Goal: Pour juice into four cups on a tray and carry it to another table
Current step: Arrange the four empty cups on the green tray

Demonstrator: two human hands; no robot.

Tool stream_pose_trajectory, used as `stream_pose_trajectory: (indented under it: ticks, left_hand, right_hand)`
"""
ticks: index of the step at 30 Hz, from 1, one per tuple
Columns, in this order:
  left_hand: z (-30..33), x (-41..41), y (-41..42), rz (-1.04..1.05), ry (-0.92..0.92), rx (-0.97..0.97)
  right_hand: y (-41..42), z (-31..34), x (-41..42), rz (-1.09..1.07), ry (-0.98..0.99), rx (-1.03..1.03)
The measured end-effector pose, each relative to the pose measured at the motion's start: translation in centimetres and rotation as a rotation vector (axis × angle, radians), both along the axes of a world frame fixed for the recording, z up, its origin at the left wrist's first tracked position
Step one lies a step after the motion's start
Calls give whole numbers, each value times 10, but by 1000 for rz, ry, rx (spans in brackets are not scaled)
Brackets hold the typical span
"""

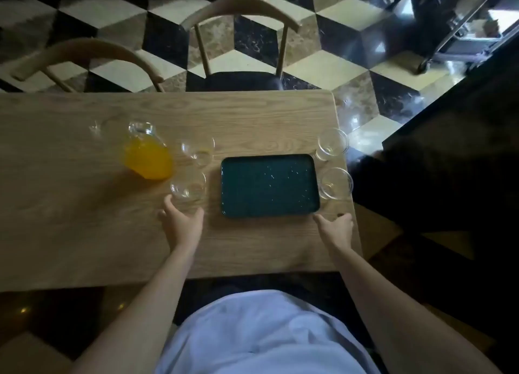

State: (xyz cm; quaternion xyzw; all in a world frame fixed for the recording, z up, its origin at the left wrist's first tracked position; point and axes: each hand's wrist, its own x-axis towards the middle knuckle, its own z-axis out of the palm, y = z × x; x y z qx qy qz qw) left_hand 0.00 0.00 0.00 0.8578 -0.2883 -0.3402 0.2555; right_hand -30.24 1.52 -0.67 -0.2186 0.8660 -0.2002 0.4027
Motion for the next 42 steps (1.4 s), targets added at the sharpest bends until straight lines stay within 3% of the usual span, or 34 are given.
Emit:
stream_pose_trajectory:
  ticks: [6, 16, 21, 27, 33, 36, 42]
  left_hand:
    - [-8, 0, -45, -14, -142, 38]
    - [-8, -5, -74, -58, -230, 171]
    - [-5, -8, -75, -81, -292, 184]
    - [10, -28, -60, -141, -371, -80]
    - [13, -74, -56, -325, -275, -407]
    - [5, -86, -59, -415, -279, -417]
    - [-4, -99, -73, -477, -253, -246]
  right_hand:
    - [-44, 1, -9, -37, 145, -49]
    - [-78, 2, -36, 340, 289, -24]
    - [-77, 5, -42, 415, 300, -32]
    - [-74, 12, -30, 425, 378, -102]
    - [-89, 15, 10, 622, 280, -350]
    - [-95, 10, 23, 673, 247, -391]
    - [-107, -1, 34, 788, 238, -264]
